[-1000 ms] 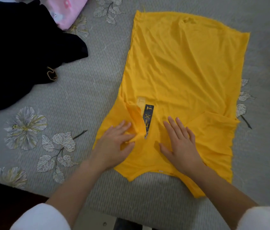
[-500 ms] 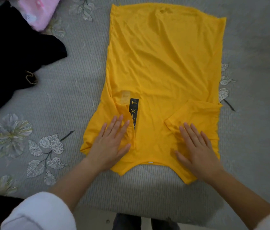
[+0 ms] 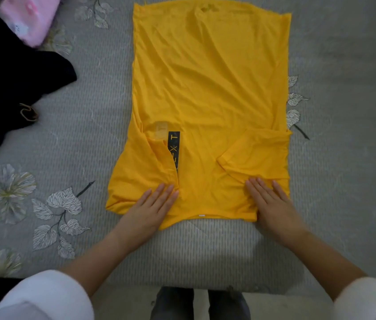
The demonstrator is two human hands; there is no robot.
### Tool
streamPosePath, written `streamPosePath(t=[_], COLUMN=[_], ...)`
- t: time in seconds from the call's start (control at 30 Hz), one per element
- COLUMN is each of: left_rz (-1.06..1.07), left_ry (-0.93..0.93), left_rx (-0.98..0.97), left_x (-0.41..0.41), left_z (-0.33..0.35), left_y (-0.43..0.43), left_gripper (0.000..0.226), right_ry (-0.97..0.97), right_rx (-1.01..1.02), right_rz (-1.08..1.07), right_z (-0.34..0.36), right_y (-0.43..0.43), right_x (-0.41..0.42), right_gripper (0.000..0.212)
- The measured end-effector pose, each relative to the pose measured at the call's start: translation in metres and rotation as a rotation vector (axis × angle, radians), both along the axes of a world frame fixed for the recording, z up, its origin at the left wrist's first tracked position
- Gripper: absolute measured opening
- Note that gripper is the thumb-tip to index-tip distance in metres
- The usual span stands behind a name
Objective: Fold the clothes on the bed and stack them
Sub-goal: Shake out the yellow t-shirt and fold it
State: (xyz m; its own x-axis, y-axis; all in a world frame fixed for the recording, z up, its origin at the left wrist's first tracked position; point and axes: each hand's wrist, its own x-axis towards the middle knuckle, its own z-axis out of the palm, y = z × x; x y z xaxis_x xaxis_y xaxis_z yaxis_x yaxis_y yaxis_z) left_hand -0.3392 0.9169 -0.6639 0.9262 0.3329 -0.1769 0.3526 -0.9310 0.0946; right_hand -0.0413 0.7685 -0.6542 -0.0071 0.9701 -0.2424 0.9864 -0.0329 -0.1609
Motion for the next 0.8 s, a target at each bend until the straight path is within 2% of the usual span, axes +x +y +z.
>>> streamPosePath(t=[0.1, 0.2, 0.23, 0.3, 0.37, 0.47, 0.53, 0.6, 0.7, 0.8], left_rz=[0.103, 0.26, 0.297, 0.324, 0.378, 0.427, 0.399, 0.445, 0.592, 0.723], left_ry=[0.08, 0.245, 0.247, 0.307, 0.422, 0.724, 0.876, 0.868, 0.697, 0.466], left_rx=[-0.13, -0.29, -0.318, -0.434, -0.705, -1.078, -1.159, -1.188, -1.221, -1.201], left_x=[0.015, 0.028, 0.032, 0.037, 0.038, 0.037, 0.038, 0.041, 0.046, 0.059], left_z=[0.012, 0.023, 0.028, 0.033, 0.036, 0.044, 0.047, 0.052, 0.06, 0.071], left_y=[0.016, 0.028, 0.032, 0.039, 0.041, 0.029, 0.02, 0.025, 0.058, 0.098], left_gripper=[0.063, 0.032, 0.024, 0.021, 0.023, 0.023, 0.022, 0.024, 0.018, 0.008], right_ry=[0.192, 0.388, 0.402, 0.423, 0.442, 0.5, 0.432, 0.505, 0.686, 0.707], right_rx=[-0.07, -0.148, -0.164, -0.302, -0.562, -1.032, -1.181, -1.172, -0.94, -0.655], right_rz=[-0.222, -0.503, -0.524, -0.529, -0.479, -0.348, -0.248, -0.236, -0.547, -0.801], right_z=[0.007, 0.017, 0.02, 0.027, 0.035, 0.042, 0.044, 0.047, 0.055, 0.061], right_y=[0.019, 0.032, 0.034, 0.034, 0.029, 0.019, 0.018, 0.024, 0.04, 0.066], right_x=[0.002, 0.011, 0.016, 0.025, 0.031, 0.027, 0.023, 0.025, 0.044, 0.066], right_gripper=[0.038, 0.024, 0.031, 0.04, 0.037, 0.035, 0.039, 0.042, 0.037, 0.032])
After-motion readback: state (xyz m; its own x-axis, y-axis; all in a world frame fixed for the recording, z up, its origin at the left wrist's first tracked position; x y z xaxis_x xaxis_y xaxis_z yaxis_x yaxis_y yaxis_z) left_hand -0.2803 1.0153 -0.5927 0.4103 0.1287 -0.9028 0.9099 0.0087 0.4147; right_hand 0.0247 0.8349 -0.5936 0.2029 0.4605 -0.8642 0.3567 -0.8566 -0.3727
